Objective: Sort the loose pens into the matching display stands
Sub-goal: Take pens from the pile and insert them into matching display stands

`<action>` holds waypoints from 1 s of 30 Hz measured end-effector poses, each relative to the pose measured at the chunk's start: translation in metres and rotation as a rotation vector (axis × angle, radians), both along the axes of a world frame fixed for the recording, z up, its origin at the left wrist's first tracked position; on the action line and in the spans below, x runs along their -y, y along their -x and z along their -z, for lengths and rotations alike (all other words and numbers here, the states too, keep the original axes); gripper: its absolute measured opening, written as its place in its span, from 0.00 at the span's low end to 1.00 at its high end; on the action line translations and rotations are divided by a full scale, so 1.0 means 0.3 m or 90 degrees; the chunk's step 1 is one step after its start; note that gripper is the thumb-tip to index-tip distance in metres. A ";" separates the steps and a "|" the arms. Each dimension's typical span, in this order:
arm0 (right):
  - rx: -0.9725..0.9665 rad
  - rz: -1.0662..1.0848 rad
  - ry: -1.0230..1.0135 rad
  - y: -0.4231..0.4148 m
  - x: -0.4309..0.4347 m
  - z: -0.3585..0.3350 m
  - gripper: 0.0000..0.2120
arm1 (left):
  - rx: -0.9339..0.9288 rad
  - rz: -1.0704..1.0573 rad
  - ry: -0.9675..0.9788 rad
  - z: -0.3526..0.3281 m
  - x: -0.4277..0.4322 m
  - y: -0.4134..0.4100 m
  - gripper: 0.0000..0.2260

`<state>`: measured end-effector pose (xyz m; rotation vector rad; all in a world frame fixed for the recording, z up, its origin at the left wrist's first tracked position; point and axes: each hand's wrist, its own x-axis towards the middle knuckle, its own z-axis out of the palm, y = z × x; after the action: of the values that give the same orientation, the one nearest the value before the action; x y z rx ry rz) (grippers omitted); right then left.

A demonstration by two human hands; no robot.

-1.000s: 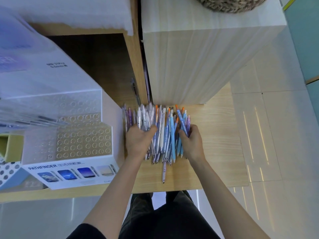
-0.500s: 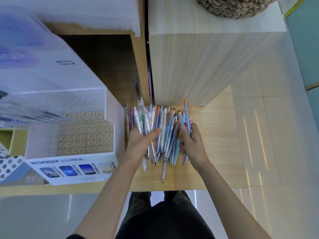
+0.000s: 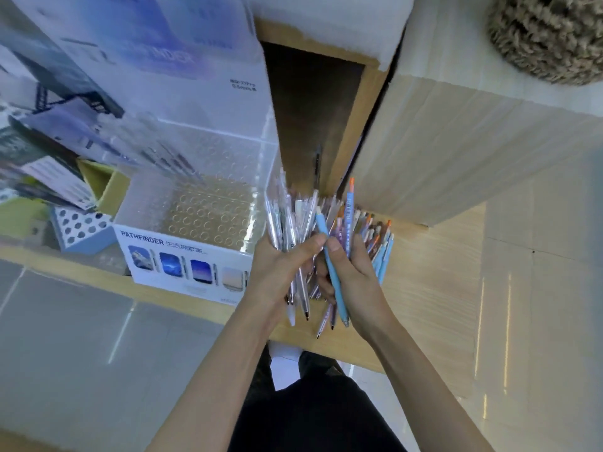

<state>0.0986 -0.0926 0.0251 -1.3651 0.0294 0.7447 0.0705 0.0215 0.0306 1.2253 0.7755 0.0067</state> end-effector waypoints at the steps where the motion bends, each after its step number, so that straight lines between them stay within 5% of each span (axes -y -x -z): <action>1: 0.006 -0.017 -0.001 0.003 -0.012 -0.020 0.11 | 0.009 -0.013 0.002 -0.011 -0.017 0.014 0.17; 13: 0.179 -0.149 0.070 0.145 -0.344 -0.122 0.09 | 0.086 -0.086 -0.034 -0.142 -0.351 0.279 0.06; 21: 0.095 -0.155 -0.035 0.359 -0.763 -0.169 0.08 | 0.096 -0.137 -0.072 -0.180 -0.735 0.534 0.08; 30: 0.102 -0.209 0.006 0.468 -1.184 -0.193 0.05 | 0.123 -0.097 -0.127 -0.216 -1.138 0.703 0.06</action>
<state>-0.0419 0.2626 0.0831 -1.4522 -0.3249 0.9048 -0.1404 0.3628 0.0953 1.3284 0.7084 0.3301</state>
